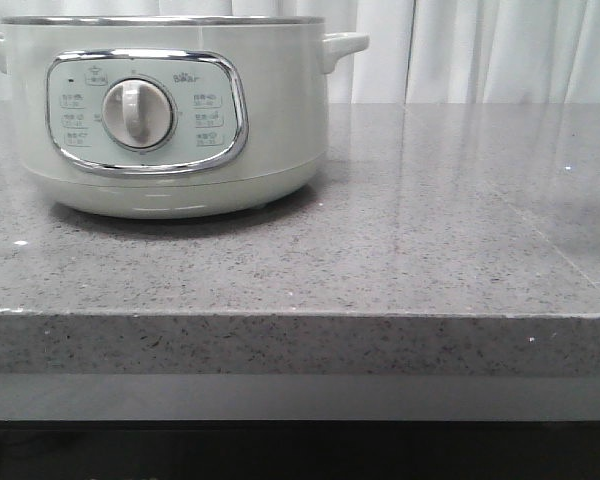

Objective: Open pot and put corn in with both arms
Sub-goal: 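Lower the held glass lid onto the pot with the left gripper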

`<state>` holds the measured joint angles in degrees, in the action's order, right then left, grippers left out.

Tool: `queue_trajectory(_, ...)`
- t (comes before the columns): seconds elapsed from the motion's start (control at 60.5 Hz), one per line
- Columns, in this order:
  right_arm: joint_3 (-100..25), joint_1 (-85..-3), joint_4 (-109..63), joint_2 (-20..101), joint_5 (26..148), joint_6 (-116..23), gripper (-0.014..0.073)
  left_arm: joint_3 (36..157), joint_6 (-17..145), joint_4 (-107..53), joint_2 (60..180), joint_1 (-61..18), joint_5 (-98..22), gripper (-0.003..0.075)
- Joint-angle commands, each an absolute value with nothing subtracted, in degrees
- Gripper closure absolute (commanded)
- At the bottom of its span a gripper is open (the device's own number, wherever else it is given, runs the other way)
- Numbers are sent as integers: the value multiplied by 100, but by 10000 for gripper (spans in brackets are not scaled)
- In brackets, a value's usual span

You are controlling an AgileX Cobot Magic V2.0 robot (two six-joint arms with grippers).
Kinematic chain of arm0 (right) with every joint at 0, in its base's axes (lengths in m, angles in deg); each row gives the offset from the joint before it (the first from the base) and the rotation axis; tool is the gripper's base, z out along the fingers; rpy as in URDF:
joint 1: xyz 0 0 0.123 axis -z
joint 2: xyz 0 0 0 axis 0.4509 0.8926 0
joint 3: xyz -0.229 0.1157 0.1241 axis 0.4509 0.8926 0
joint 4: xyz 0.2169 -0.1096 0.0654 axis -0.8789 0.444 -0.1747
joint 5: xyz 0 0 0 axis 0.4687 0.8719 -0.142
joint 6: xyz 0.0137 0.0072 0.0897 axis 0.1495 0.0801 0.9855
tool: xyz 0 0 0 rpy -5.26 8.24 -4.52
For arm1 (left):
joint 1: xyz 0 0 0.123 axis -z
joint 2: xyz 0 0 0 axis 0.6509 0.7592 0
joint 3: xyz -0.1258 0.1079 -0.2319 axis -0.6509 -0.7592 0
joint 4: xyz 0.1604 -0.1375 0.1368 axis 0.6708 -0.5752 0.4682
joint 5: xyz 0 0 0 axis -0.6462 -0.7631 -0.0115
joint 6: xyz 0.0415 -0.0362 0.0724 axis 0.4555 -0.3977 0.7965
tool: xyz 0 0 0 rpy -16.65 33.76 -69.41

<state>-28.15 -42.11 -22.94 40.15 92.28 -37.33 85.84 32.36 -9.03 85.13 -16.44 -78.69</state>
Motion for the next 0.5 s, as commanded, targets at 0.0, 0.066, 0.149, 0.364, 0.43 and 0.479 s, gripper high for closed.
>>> queue_trajectory(0.0,-2124,-4192,-2265,3146,8395,-3792,658,8775,3167,-1045,8545,-1609,-7033,458)
queue_trajectory(0.066,-1498,-4192,-2265,2576,8213,-3792,658,8775,3167,-1045,8545,-1609,-7030,458)
queue_trajectory(0.149,-871,-4192,-2265,1847,8159,-3792,658,8775,3167,-1045,8545,-1609,-6991,458)
queue_trajectory(0.364,81,-4192,-2265,411,8060,-3792,658,8977,3167,-1045,9000,-1609,-6900,458)
queue_trajectory(0.43,153,-4192,-2265,190,8081,-3792,658,9189,3178,-1045,9343,-1609,-6900,458)
queue_trajectory(0.479,159,-4192,-2265,105,8073,-3792,658,9391,3200,-1045,9664,-1609,-6889,458)
